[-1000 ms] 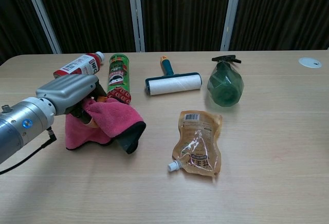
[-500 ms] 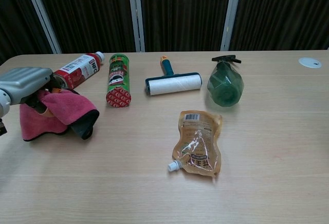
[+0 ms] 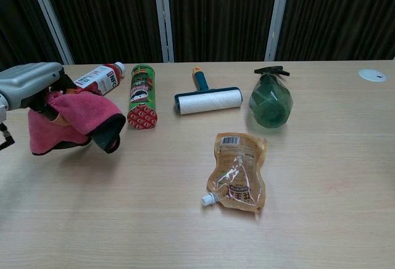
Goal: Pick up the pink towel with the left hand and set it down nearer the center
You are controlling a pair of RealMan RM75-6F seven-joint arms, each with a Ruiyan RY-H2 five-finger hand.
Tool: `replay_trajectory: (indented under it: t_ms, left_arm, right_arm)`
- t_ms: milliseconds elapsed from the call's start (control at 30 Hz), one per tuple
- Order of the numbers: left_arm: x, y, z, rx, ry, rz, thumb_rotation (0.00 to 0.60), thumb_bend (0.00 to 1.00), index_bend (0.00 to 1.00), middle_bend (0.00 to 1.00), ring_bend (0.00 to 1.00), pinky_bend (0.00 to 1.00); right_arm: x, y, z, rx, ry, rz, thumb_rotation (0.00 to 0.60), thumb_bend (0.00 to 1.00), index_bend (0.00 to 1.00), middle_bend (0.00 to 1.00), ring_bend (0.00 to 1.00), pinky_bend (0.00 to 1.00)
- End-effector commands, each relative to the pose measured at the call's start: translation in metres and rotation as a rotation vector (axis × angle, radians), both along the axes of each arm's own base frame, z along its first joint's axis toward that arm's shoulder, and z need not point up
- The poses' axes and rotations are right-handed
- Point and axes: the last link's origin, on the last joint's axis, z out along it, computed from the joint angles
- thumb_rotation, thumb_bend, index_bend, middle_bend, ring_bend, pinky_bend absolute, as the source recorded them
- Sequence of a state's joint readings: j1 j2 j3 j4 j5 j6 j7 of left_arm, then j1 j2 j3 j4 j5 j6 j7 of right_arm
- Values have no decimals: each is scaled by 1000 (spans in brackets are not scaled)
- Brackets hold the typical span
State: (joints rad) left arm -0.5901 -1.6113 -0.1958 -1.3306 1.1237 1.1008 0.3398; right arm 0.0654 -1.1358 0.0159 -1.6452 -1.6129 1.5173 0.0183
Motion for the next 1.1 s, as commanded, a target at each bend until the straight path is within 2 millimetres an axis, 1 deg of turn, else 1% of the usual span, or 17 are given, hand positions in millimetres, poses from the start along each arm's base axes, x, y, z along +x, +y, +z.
replay_trajectory:
  t_ms: [33, 67, 133, 200, 300, 367, 400, 433, 467, 500, 533, 633, 700, 800, 933, 1033, 1100]
  left_arm:
    - [28, -8, -5, -35, -41, -90, 600, 410, 826, 590, 538, 542]
    - [33, -13, -7, -49, -45, -110, 600, 403, 807, 560, 523, 538]
    - [39, -18, -10, -65, -39, -141, 600, 374, 739, 463, 473, 517]
    - [42, -24, -13, -78, -39, -162, 600, 317, 661, 378, 423, 474]
    - [49, -31, -18, -103, -87, -167, 600, 258, 619, 326, 378, 436]
    - [53, -34, -20, -116, -102, -175, 600, 197, 582, 275, 312, 359]
    - [55, -36, -21, -127, -105, -180, 600, 133, 513, 215, 238, 269]
    - [57, -37, -23, -137, -100, -180, 600, 67, 415, 139, 156, 174]
    - [56, -38, -25, -149, -78, -179, 600, 34, 345, 89, 104, 120]
    - [55, -38, -25, -152, -55, -176, 600, 5, 250, 31, 43, 62]
    - [53, -37, -26, -149, -10, -171, 600, 0, 187, 4, 13, 26]
    - [53, -38, -27, -144, 52, -150, 600, 0, 94, 0, 0, 0]
    - [53, -38, -26, -145, 61, -131, 600, 0, 70, 0, 0, 0]
    - [55, -38, -23, -138, 62, -115, 600, 0, 69, 0, 0, 0]
    - [53, -40, -12, -121, 56, -100, 600, 0, 67, 0, 0, 0]
    - [46, -46, 1, -101, 45, -84, 600, 0, 69, 0, 0, 0]
    - [37, -55, 16, -70, 41, -63, 600, 0, 70, 0, 0, 0]
  right_arm:
    - [0, 0, 0, -2, -1, -1, 600, 87, 0, 0, 0, 116]
    - [-1, 0, 1, -3, -1, -2, 600, 87, 0, 0, 0, 116]
    - [-1, -1, 1, -5, -2, -3, 600, 87, 0, 0, 0, 116]
    - [-1, -1, 1, -5, -2, -3, 600, 87, 0, 0, 0, 116]
    - [-1, -1, 1, -3, -1, -3, 600, 87, 0, 0, 0, 116]
    - [-1, -1, 0, -2, -1, -2, 600, 87, 0, 0, 0, 115]
    - [-1, -1, 0, -2, 0, -2, 600, 87, 0, 0, 0, 115]
    - [-1, -1, 0, -1, 0, -2, 600, 87, 0, 0, 0, 115]
    - [-1, -1, 0, -1, 0, -2, 600, 87, 0, 0, 0, 115]
    - [-1, -1, 0, -1, 0, -2, 600, 87, 0, 0, 0, 116]
    - [-1, -1, 0, -1, 1, -1, 600, 87, 0, 0, 0, 116]
    - [-1, -1, 0, -1, 3, 0, 600, 88, 0, 0, 0, 116]
    - [-1, -2, 0, -1, 2, 0, 600, 88, 0, 0, 0, 116]
    - [-1, -2, 0, -2, 2, 0, 600, 87, 0, 0, 0, 117]
    - [-2, -2, 1, -1, 1, -1, 600, 87, 0, 0, 0, 116]
    - [-2, -1, 1, -2, 0, -2, 600, 87, 0, 0, 0, 115]
    - [-2, -2, 1, -3, -1, -2, 600, 87, 0, 0, 0, 115]
